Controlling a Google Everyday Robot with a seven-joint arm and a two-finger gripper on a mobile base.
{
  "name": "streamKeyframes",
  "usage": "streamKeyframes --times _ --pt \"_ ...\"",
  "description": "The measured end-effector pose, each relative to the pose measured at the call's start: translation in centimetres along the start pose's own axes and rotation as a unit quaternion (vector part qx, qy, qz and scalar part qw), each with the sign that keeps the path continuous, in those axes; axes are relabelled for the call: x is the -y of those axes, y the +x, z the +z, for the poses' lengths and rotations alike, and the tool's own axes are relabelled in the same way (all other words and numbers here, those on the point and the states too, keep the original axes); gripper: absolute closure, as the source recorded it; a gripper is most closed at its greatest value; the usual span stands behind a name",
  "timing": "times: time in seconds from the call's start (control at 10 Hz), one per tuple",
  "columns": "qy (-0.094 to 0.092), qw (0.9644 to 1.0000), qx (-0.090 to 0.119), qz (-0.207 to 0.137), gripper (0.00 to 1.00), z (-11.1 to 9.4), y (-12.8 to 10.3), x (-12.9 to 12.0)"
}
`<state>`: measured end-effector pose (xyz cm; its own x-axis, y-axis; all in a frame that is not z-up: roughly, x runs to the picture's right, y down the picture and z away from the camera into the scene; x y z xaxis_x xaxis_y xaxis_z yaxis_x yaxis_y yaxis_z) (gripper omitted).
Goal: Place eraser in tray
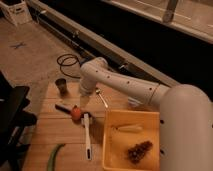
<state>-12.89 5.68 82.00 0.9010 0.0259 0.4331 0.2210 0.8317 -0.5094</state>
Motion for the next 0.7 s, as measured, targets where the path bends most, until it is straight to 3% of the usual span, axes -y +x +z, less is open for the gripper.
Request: streamKeyframes --times 0.3,0.7 --pt "0.001 1.0000 0.006 0.007 0.35 0.2 -0.2 0.1" --pt "-0.002 0.9975 0.065 0.026 0.35 3.3 -2.0 0.8"
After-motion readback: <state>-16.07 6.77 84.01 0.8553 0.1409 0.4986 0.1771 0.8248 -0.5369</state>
